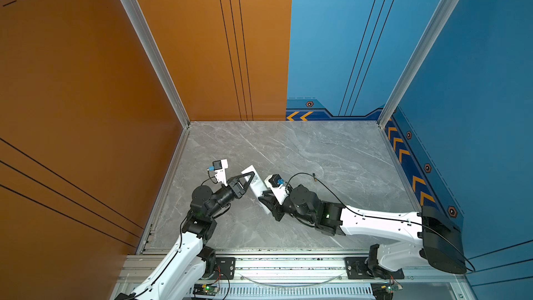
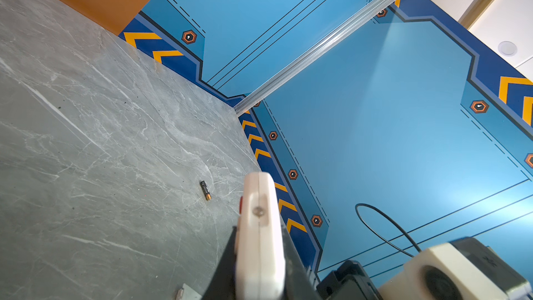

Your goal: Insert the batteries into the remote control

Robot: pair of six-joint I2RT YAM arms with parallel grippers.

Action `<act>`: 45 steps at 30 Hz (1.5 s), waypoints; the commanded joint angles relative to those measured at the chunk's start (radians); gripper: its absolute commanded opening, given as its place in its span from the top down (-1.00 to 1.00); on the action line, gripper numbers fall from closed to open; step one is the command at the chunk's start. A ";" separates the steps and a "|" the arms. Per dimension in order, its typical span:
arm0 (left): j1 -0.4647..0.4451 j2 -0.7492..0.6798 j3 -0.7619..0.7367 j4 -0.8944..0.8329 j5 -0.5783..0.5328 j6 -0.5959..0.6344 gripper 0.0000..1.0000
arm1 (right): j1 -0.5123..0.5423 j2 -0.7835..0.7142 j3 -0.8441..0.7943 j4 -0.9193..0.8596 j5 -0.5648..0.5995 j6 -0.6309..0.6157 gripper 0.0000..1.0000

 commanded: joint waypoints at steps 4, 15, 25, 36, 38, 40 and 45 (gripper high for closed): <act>0.010 -0.008 -0.005 0.069 0.036 -0.011 1.00 | 0.011 -0.039 0.007 -0.071 0.022 -0.028 0.44; 0.010 0.005 -0.005 0.070 0.065 -0.006 1.00 | 0.018 -0.062 0.035 -0.107 -0.007 -0.047 0.30; 0.017 0.024 0.000 0.069 0.102 -0.005 1.00 | 0.025 -0.115 0.091 -0.224 -0.005 -0.077 0.26; 0.030 0.060 0.020 0.066 0.184 -0.026 1.00 | 0.025 -0.215 0.194 -0.543 0.011 -0.291 0.29; 0.032 0.064 0.030 0.065 0.201 -0.035 1.00 | 0.023 -0.231 0.221 -0.624 0.000 -0.361 0.29; 0.034 0.064 0.036 0.064 0.217 -0.042 1.00 | 0.019 -0.244 0.247 -0.707 -0.018 -0.424 0.28; 0.033 0.064 0.038 0.062 0.249 -0.048 1.00 | 0.021 -0.253 0.289 -0.816 -0.054 -0.522 0.09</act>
